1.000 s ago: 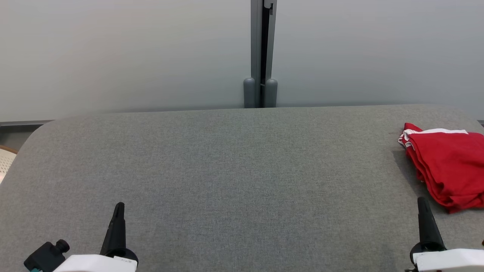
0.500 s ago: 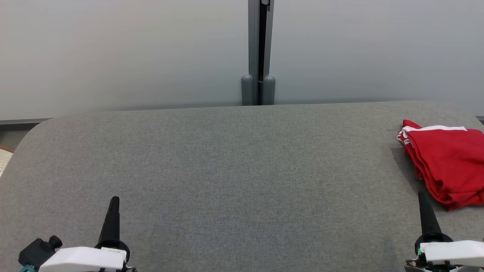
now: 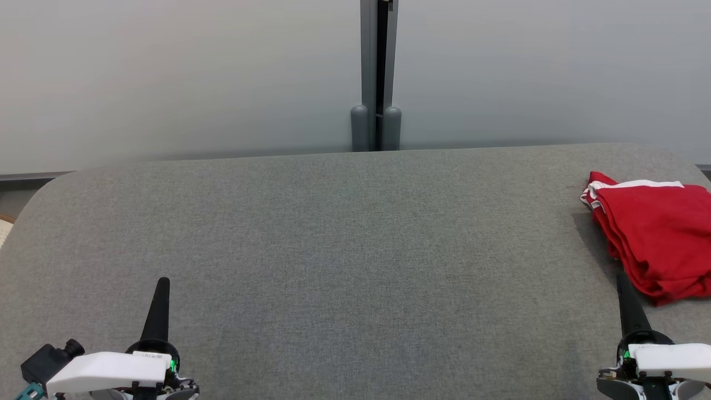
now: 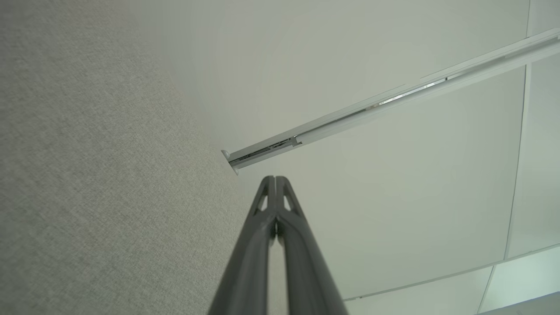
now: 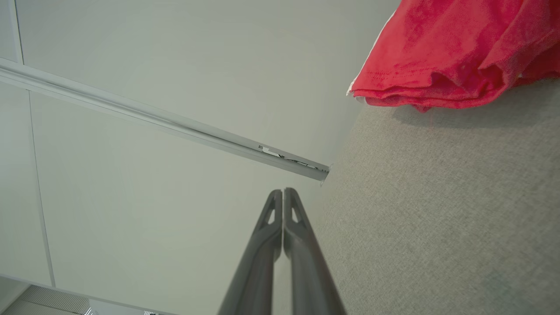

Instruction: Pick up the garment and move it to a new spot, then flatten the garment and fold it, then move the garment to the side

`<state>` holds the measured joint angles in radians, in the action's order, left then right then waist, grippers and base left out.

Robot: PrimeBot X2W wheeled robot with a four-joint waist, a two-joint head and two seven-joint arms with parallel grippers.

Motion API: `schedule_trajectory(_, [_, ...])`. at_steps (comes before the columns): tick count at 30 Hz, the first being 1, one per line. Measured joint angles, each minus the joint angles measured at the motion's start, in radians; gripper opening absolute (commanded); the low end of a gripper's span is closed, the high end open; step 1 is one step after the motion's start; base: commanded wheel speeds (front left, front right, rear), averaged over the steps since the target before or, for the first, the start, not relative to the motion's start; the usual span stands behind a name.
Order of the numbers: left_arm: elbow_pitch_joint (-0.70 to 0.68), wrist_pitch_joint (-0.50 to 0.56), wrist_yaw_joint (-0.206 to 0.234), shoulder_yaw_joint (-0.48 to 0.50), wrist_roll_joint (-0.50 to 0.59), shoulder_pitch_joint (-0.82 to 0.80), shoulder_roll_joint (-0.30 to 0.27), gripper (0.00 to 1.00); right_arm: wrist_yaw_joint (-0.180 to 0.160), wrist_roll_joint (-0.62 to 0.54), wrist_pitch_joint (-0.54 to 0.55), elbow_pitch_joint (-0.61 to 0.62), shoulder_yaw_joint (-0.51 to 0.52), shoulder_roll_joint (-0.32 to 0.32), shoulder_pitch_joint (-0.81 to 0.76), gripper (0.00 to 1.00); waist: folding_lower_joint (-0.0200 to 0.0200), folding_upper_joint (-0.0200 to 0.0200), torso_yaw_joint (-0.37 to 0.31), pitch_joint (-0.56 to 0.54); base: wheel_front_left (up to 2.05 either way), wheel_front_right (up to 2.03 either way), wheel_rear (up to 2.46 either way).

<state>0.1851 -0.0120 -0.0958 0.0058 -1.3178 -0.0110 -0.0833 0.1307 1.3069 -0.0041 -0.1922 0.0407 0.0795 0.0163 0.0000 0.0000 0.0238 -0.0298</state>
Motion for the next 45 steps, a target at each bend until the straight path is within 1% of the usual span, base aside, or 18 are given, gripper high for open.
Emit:
schedule_trajectory(27, [0.04,0.061,-0.022,0.042,-0.22,-0.059,0.002,0.0,0.0,0.218,0.059,-0.033,0.026,-0.003,0.057,0.0,0.0,0.0,-0.015,0.021,0.0,0.0,0.0])
schedule_trajectory(43, [0.058,0.091,-0.033,0.063,-0.324,-0.087,0.004,0.0,0.0,0.329,0.092,-0.051,0.041,-0.007,0.087,0.0,0.0,0.0,-0.024,0.033,0.0,0.0,0.0])
schedule_trajectory(45, [0.059,0.092,-0.034,0.064,-0.328,-0.089,0.004,0.0,0.0,0.33,0.094,-0.052,0.042,-0.007,0.087,0.0,0.0,0.0,-0.024,0.033,0.0,0.0,0.0])
